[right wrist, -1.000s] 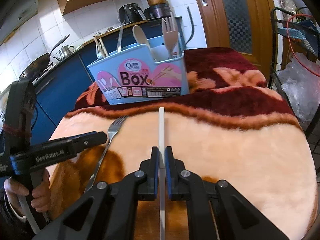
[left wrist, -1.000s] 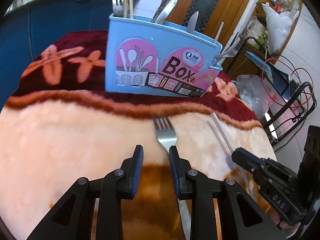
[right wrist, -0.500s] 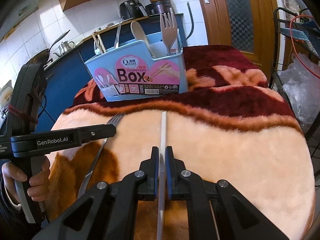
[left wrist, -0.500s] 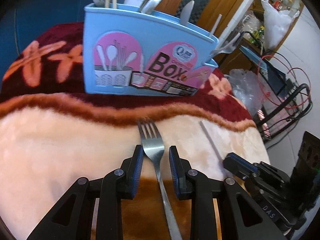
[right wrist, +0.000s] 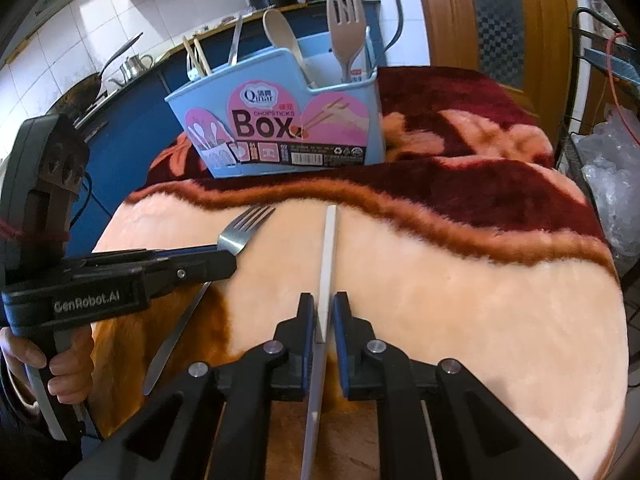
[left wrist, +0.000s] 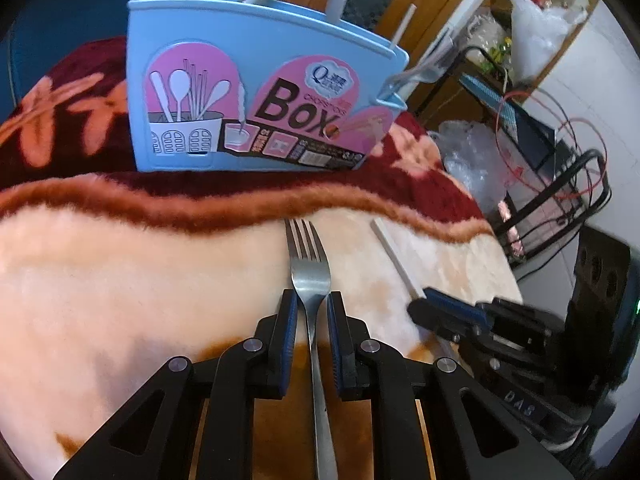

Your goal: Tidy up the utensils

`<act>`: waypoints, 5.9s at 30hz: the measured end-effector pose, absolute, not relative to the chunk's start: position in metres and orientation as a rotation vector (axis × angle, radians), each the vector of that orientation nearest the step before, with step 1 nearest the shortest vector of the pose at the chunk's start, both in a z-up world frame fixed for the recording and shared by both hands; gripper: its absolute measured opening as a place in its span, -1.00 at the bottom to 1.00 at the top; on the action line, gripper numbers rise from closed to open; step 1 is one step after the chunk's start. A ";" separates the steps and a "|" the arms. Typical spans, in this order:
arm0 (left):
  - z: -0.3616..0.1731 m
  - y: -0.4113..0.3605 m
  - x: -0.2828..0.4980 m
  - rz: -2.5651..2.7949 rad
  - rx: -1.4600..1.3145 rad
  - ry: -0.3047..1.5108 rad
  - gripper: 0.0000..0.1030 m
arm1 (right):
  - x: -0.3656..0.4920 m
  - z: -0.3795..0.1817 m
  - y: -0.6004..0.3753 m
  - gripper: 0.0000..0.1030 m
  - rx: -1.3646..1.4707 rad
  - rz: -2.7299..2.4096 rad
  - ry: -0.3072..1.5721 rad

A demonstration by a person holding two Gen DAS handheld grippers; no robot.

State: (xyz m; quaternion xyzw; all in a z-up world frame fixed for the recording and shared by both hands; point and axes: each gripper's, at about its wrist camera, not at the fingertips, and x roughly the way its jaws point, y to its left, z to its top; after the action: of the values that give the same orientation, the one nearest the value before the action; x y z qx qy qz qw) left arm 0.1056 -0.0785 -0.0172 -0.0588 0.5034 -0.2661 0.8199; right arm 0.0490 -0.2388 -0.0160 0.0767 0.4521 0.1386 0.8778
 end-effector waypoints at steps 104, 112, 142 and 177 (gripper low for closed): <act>0.073 -0.033 0.183 -0.223 -0.074 0.255 -0.95 | 0.175 0.075 -0.234 -0.72 0.186 0.160 0.213; 0.077 -0.035 0.178 -0.249 -0.081 0.285 -0.73 | 0.158 0.084 -0.236 -0.42 0.217 0.191 0.218; 0.097 -0.011 0.050 -0.198 -0.054 0.343 0.12 | 0.016 0.093 -0.219 0.19 0.224 0.300 0.289; 0.018 -0.007 -0.007 -0.077 0.032 0.373 0.55 | -0.043 0.006 -0.220 1.00 0.113 0.091 0.342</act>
State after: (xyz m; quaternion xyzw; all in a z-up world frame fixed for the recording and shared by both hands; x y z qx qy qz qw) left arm -0.0070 -0.0066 0.0176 0.0158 0.1852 -0.0381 0.9818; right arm -0.0429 -0.2195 0.0062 0.0562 0.1701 0.0454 0.9828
